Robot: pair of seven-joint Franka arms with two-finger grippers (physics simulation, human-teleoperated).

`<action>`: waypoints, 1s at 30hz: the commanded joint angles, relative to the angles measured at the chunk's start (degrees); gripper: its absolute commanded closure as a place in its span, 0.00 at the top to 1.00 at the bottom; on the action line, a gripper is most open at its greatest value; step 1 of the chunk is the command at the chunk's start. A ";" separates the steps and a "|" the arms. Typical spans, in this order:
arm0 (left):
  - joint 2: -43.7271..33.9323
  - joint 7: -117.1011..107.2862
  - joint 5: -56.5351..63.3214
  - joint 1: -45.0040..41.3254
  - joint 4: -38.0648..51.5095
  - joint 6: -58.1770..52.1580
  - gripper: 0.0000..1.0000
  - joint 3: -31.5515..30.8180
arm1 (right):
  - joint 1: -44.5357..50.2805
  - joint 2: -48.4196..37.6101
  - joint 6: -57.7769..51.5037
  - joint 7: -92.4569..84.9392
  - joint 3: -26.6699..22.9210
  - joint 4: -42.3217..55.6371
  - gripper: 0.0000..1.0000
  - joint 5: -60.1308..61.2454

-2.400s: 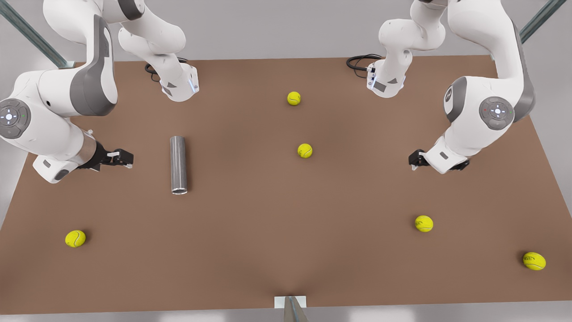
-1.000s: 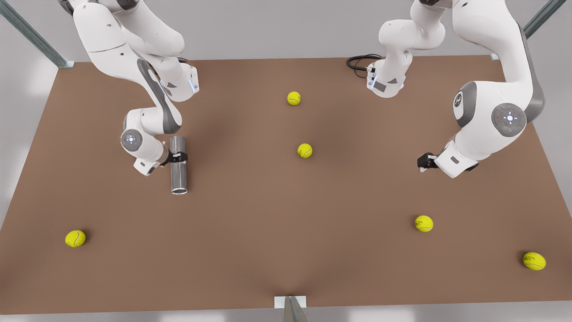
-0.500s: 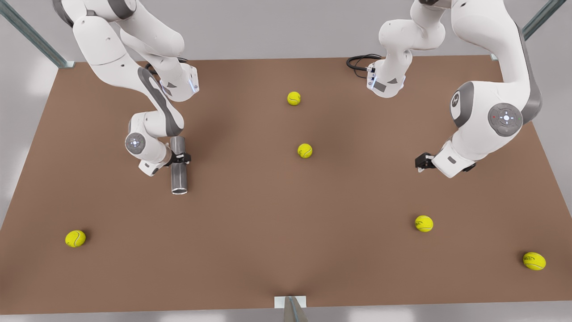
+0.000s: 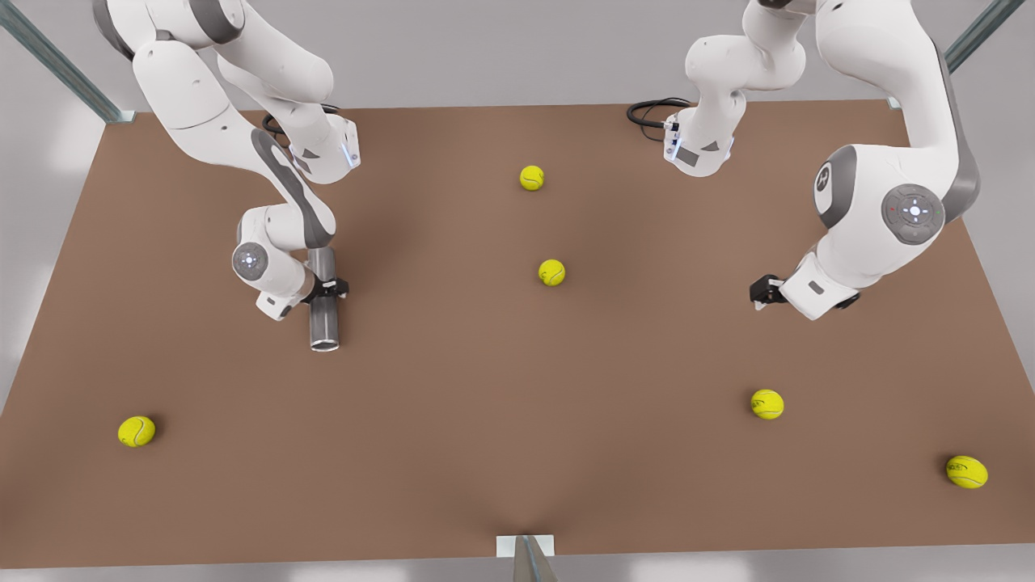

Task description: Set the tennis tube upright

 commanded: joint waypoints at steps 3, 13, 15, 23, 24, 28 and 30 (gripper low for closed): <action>0.35 0.09 -0.02 0.29 0.04 0.25 0.99 0.00 | -0.05 0.04 0.18 -0.19 0.00 -0.21 0.87 -1.04; -0.97 -0.52 -0.02 0.20 0.13 -1.50 0.99 0.00 | -0.14 1.10 2.11 -0.63 -0.09 -0.73 0.83 -1.83; -0.97 -0.52 -0.02 0.29 0.13 -1.33 0.99 0.00 | -0.05 0.66 1.76 -0.63 -0.09 -0.73 0.83 -1.92; -0.89 -0.52 -0.02 0.55 0.13 -1.07 0.99 0.00 | 0.12 0.13 1.58 -0.63 -0.09 -0.82 0.80 -1.92; -0.97 -0.52 -0.02 0.55 0.13 -1.07 0.99 0.00 | 0.12 0.13 1.58 -0.63 -0.09 -0.82 0.80 -1.92; -0.97 -0.52 -0.02 0.47 0.13 -1.07 0.99 0.00 | 0.21 0.22 1.58 -0.63 -0.09 -0.82 0.79 -1.92; -0.97 -0.52 -0.02 0.47 0.04 -1.15 0.99 0.00 | 0.21 0.22 1.58 -0.63 -0.09 -0.82 0.79 -1.92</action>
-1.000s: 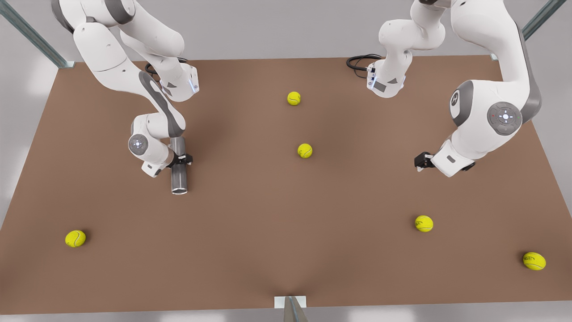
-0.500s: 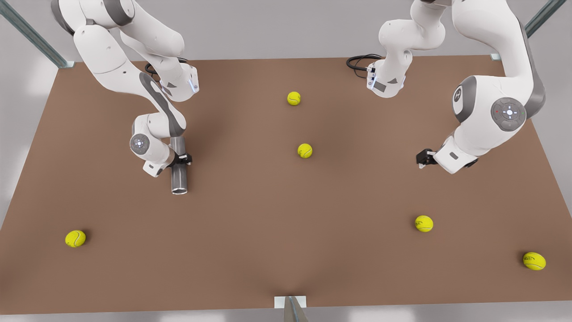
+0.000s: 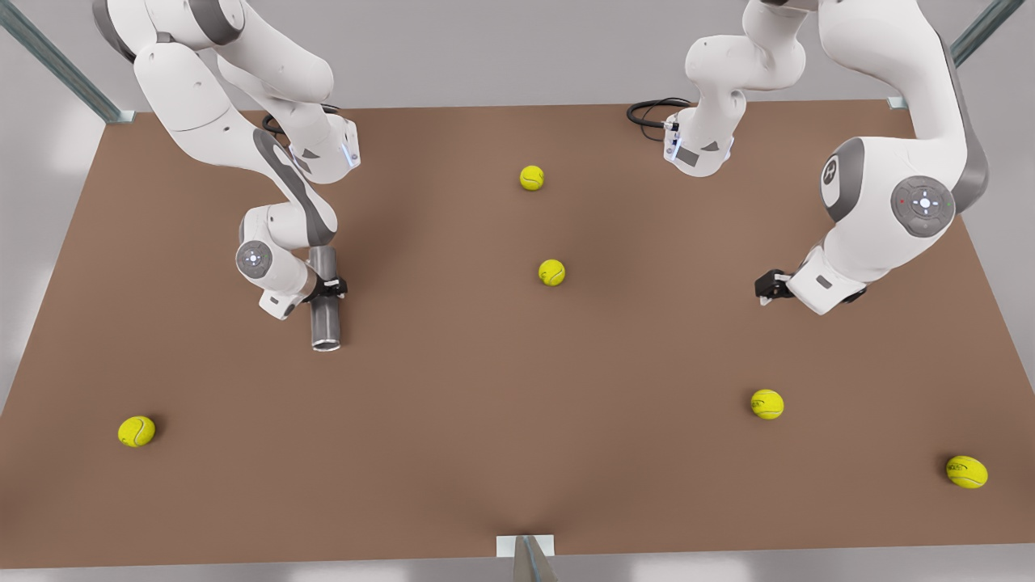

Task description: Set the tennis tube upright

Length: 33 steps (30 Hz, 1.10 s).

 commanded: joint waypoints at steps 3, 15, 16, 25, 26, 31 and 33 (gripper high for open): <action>0.00 0.00 0.01 -0.01 0.01 -0.06 0.99 0.00 | 0.00 0.00 0.00 0.00 0.00 0.00 0.77 0.00; 0.00 0.00 0.01 -0.09 0.01 -0.15 0.99 0.00 | 0.00 -0.88 -0.09 0.00 0.00 -0.26 0.75 0.00; 0.00 0.00 0.09 -0.09 0.01 -0.15 0.99 0.00 | 0.09 -1.23 -0.18 -0.09 0.09 -0.26 0.75 0.00; -0.09 -0.09 0.01 -0.27 0.00 -0.15 0.99 0.00 | -0.17 -6.77 -2.90 -2.02 0.26 -0.26 0.74 -0.35; -0.09 -0.09 0.01 -0.27 -0.08 -0.15 0.99 0.00 | -0.09 -7.91 -2.73 -2.02 0.26 -0.26 0.74 -0.35; -0.09 -0.09 0.01 -0.27 -0.08 -0.15 0.99 0.00 | 0.71 -10.20 -1.84 -2.20 4.13 1.58 0.74 -0.53; -0.09 -0.09 0.01 -0.18 -0.08 0.03 0.99 0.00 | 0.79 -9.76 -2.11 -6.06 7.38 3.87 0.74 -0.53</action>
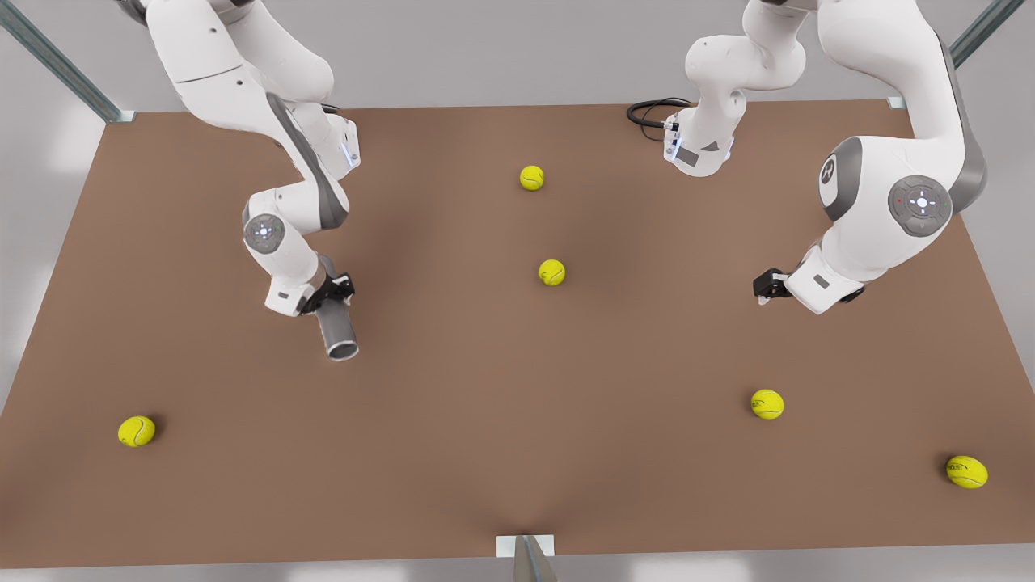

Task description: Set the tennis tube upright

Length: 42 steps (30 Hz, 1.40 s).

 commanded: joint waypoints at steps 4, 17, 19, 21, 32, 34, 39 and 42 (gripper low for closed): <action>0.08 0.00 -0.02 -0.06 -0.08 0.18 0.99 0.00 | 3.86 2.85 0.30 -2.92 1.16 4.27 0.74 0.17; 0.70 -0.17 -0.72 -0.33 -0.35 0.53 0.99 -0.09 | 43.94 20.60 -3.21 -26.65 -20.72 34.68 0.74 0.53; 1.58 -0.35 -9.68 0.20 -0.35 0.53 0.99 -0.09 | 47.01 23.24 -3.65 -26.21 -20.81 38.28 0.74 0.70; 2.81 -0.97 -22.77 0.81 -0.17 -0.17 0.99 -0.09 | 51.50 24.73 -3.65 -26.03 -23.27 41.18 0.74 0.70; 18.19 5.71 -42.20 0.11 1.23 2.54 0.99 -0.88 | 62.22 45.21 -4.00 -26.12 -29.77 67.29 0.75 -6.77; 21.00 7.12 -49.15 0.03 1.15 3.43 0.99 -1.05 | 63.45 45.92 -6.29 -25.94 -29.77 69.66 0.95 -6.86; 14.06 7.29 -58.38 1.25 -11.95 16.35 0.99 -4.57 | 65.12 46.80 -5.32 -26.29 -29.95 70.81 1.00 -7.12; 13.44 10.19 -59.52 1.52 -16.52 23.47 0.99 -6.68 | 61.43 41.00 -5.68 -26.82 -27.85 66.86 1.00 -10.02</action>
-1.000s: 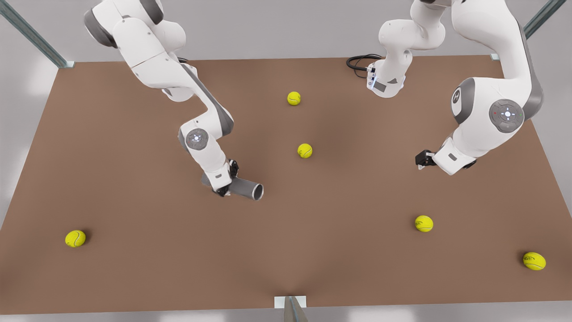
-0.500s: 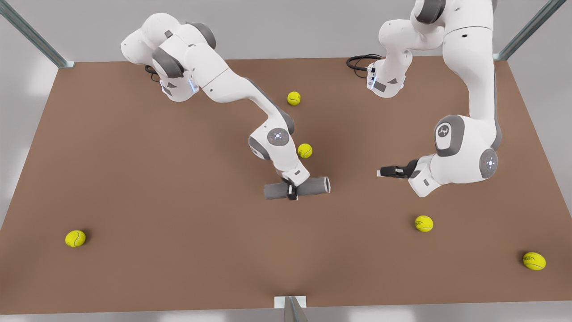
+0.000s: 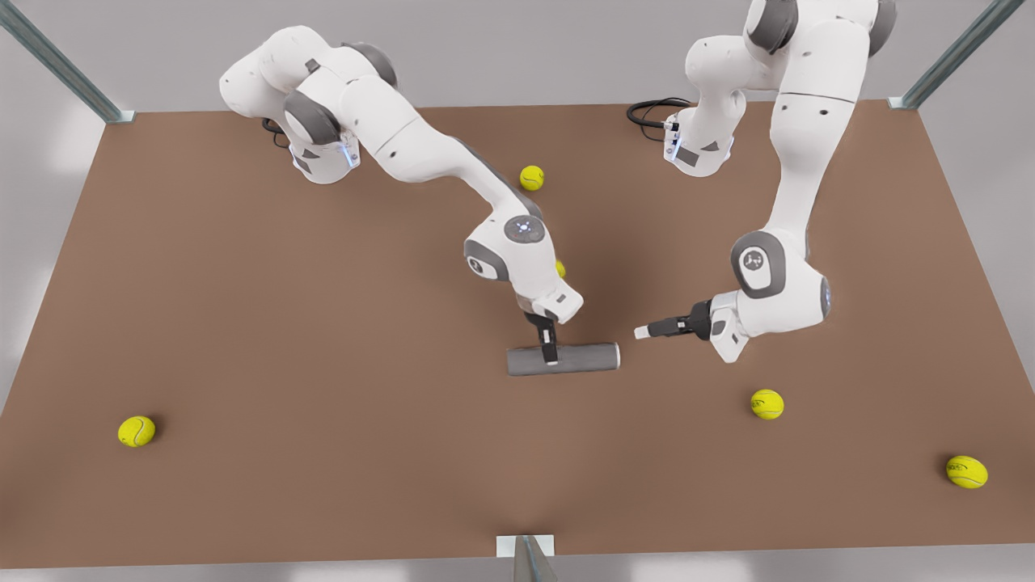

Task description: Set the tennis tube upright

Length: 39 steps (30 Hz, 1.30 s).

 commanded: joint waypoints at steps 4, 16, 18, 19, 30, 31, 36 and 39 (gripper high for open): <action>6.23 3.52 -3.86 0.64 5.96 -0.59 0.99 -0.09 | -21.15 -19.14 -14.59 1.05 14.37 -11.62 1.00 1.75; 15.73 14.68 -7.29 0.56 7.55 -1.47 0.99 -0.09 | -33.38 -44.64 -48.43 34.10 -9.88 -14.79 1.00 12.74; 16.52 17.05 -9.22 0.29 7.55 -1.38 0.99 -0.09 | -32.68 -43.58 -48.35 34.19 -9.79 -14.79 1.00 12.74; 16.70 17.23 -9.22 0.29 7.55 -1.38 0.99 -0.09 | -32.33 -42.53 -48.35 33.75 -9.70 -14.70 1.00 12.57; 18.98 20.13 -18.89 -1.47 7.99 0.73 0.99 -1.32 | -31.54 -36.20 -43.34 33.57 -9.00 -13.30 1.00 11.51; 19.16 20.30 -19.06 -1.38 8.07 0.73 0.99 -1.41 | -31.71 -36.02 -43.34 33.40 -8.91 -12.86 1.00 11.42; 20.56 22.41 -23.54 -1.38 8.78 0.64 0.99 -2.29 | -31.54 -35.85 -47.82 28.39 -8.91 -12.15 1.00 11.60; 21.09 23.20 -25.39 -1.38 8.78 0.55 0.99 -2.82 | -31.54 -35.76 -47.82 28.39 -8.74 -12.24 1.00 11.69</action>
